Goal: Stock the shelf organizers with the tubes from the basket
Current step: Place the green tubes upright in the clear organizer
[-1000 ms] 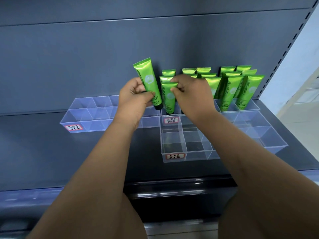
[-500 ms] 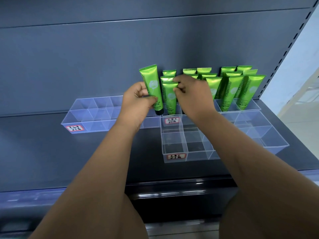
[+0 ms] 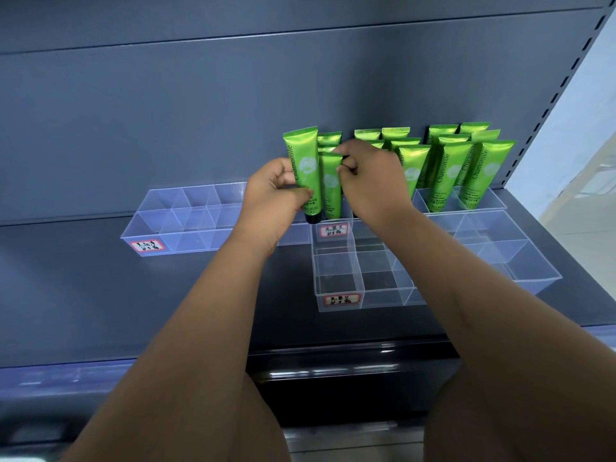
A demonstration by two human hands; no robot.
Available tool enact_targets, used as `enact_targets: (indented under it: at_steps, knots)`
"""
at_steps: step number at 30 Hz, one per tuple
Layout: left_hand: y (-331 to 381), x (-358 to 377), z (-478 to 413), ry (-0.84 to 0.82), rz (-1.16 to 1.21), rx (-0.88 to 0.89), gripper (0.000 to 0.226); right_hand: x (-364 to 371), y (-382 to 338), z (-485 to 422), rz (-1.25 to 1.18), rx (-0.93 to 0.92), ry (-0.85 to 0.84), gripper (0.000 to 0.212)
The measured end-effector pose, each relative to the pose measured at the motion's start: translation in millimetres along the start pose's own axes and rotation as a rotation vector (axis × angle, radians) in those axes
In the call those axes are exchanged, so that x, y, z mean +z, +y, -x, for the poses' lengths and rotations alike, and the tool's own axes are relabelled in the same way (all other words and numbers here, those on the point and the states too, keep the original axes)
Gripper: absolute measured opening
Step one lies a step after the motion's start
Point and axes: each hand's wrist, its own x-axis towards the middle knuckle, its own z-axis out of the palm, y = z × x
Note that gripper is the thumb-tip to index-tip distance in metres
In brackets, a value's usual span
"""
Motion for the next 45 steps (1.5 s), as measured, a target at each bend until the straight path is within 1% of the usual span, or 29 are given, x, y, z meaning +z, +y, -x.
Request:
enact_targets:
  at_steps: [11, 20, 28, 31, 36, 39, 40, 42, 43, 45]
  knots:
    - [1, 0, 1, 0.004, 0.003, -0.006, 0.038, 4, 0, 0, 0.049, 0.038, 0.004, 0.034]
    - [2, 1, 1, 0.010, -0.003, -0.003, 0.039, 5, 0, 0, 0.066, 0.023, 0.014, 0.023]
    - [-1, 2, -1, 0.025, 0.004, -0.002, 0.035, 4, -2, -2, 0.080, 0.040, 0.002, 0.028]
    - [-5, 2, -2, 0.020, -0.001, 0.023, 0.030, 2, -2, -1, 0.077, 0.042, -0.002, 0.028]
    - [-8, 6, -3, -0.013, -0.026, 0.059, 0.023, -1, -3, 0, 0.042, 0.017, 0.017, 0.030]
    - [-9, 10, -2, -0.027, -0.015, 0.056, 0.030, -2, -5, 0, 0.016, 0.013, 0.019, 0.031]
    - [-10, 12, -2, -0.034, -0.013, 0.057, 0.031, -3, -5, -1, 0.015, 0.005, 0.019, 0.029]
    - [-12, 12, -3, -0.054, -0.025, 0.062, 0.031, -4, -6, -1, 0.028, -0.038, 0.027, 0.017]
    - [-13, 12, -2, -0.063, -0.047, 0.072, 0.030, -5, -6, -1, 0.033, -0.059, 0.041, 0.016]
    - [-14, 13, -2, -0.078, -0.119, 0.095, 0.026, -6, -6, -2, 0.018, -0.063, 0.048, 0.022]
